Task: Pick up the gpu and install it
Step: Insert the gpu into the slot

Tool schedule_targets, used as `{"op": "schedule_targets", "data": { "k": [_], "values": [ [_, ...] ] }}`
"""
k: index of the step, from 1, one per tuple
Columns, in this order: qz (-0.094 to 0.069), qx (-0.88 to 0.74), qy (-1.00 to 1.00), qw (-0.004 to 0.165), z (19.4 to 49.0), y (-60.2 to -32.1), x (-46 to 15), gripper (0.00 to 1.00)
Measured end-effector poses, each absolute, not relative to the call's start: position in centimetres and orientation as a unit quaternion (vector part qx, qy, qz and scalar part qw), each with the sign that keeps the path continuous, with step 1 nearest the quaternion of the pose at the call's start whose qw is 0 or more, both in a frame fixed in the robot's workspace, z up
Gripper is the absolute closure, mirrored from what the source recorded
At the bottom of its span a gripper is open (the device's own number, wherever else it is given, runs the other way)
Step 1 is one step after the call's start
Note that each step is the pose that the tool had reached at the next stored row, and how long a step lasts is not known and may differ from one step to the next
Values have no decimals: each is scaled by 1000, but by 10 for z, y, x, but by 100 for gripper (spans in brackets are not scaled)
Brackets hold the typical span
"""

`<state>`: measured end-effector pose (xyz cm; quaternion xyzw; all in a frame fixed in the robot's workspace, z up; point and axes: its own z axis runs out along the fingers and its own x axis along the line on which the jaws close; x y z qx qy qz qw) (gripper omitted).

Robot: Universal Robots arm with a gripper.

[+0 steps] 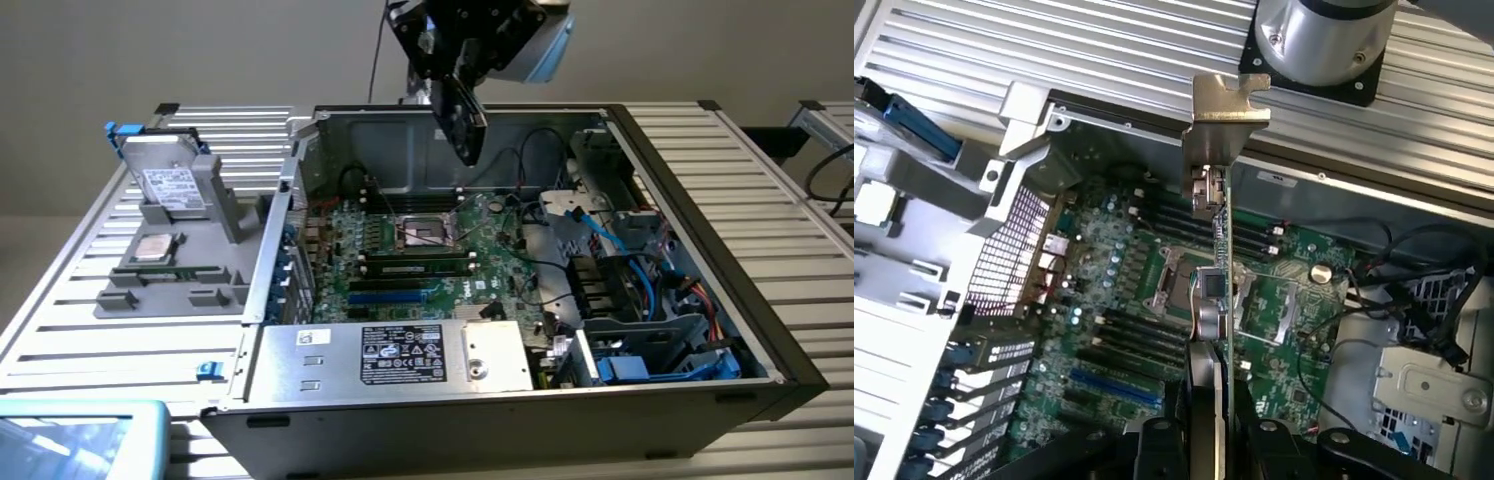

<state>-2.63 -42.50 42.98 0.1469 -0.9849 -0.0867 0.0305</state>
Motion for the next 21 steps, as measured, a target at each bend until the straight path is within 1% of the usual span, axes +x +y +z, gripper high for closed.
{"op": "schedule_targets", "data": {
  "k": [21],
  "values": [
    [-79,331,-939,44,430,-425,-26,72]
  ]
}}
